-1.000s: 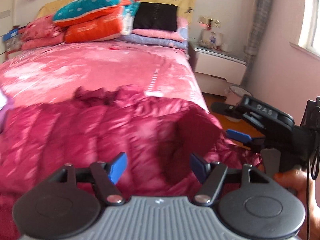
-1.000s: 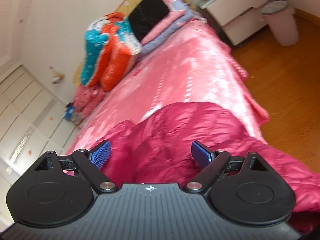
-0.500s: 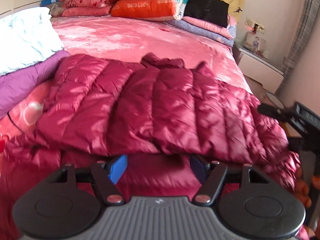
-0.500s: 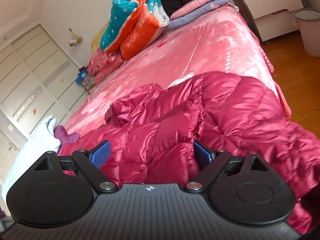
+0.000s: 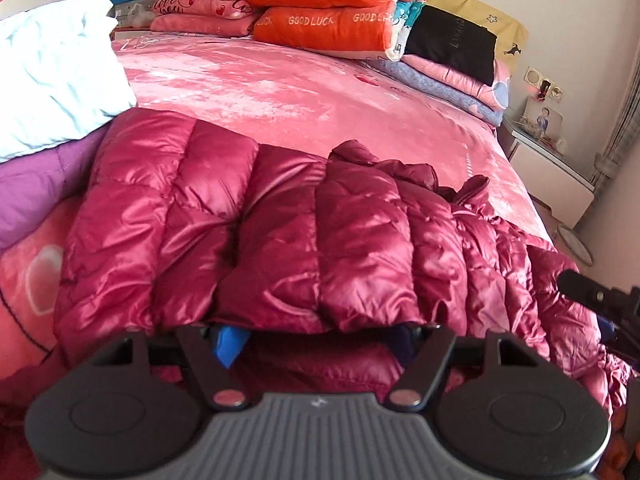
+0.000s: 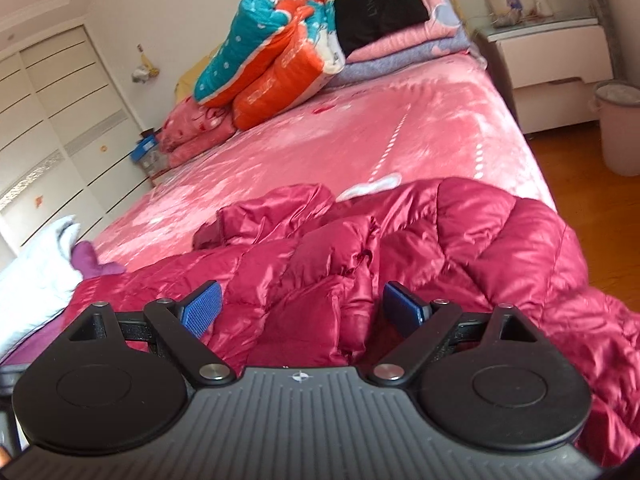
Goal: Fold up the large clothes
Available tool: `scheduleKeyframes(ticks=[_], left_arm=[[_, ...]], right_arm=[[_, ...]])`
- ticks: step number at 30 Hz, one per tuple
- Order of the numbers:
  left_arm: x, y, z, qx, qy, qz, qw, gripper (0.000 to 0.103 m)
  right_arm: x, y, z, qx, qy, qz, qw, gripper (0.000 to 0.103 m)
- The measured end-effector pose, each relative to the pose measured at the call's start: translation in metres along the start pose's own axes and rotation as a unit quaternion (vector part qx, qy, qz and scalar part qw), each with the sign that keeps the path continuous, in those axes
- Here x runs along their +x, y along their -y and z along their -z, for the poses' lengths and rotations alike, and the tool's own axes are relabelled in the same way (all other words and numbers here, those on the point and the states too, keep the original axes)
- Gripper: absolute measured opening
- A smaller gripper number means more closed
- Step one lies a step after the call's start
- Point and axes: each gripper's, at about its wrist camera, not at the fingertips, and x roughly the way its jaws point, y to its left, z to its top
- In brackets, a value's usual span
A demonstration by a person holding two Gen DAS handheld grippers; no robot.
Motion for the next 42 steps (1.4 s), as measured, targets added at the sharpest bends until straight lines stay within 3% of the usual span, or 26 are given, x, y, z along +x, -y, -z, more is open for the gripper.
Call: scheduleKeyframes(ticks=[7, 10, 13, 16, 20, 25, 31, 36, 42], left_arm=[[-0.027, 0.0, 0.007, 0.025, -0.02, -0.003, 0.9995, 0.07], [-0.053, 0.006, 0.017, 0.048, -0.021, -0.005, 0.9986, 0.07], [-0.076, 0.013, 0.021, 0.071, -0.005, -0.002, 0.9975, 0.07], [-0.079, 0.019, 0.015, 0.087, 0.024, -0.01, 0.9958, 0.07], [-0.056, 0.024, -0.001, 0.1, 0.048, -0.045, 0.9928, 0.069], [-0.017, 0.021, -0.013, 0.119, 0.048, -0.107, 0.986, 0.07], [0.007, 0.018, -0.002, 0.14, 0.035, -0.122, 0.9821, 0.077], [0.014, 0.009, 0.004, 0.126, 0.035, -0.112, 0.9851, 0.081], [0.022, 0.004, 0.018, 0.128, 0.059, -0.11, 0.9839, 0.085]], right_arm=[[-0.006, 0.006, -0.005, 0.024, 0.048, 0.018, 0.998, 0.103], [-0.021, -0.001, -0.007, 0.004, 0.092, 0.023, 0.995, 0.103], [-0.029, -0.008, -0.007, -0.018, 0.107, 0.011, 0.994, 0.103], [-0.027, -0.016, -0.003, -0.037, 0.092, -0.007, 0.995, 0.103], [-0.014, -0.03, 0.001, -0.077, 0.051, -0.033, 0.995, 0.103], [0.011, -0.038, 0.005, -0.109, -0.008, 0.003, 0.994, 0.103], [0.03, -0.039, 0.007, -0.124, -0.047, 0.033, 0.991, 0.103], [0.044, -0.044, 0.015, -0.161, -0.069, 0.064, 0.982, 0.103], [0.055, -0.056, 0.028, -0.189, -0.076, 0.087, 0.975, 0.103]])
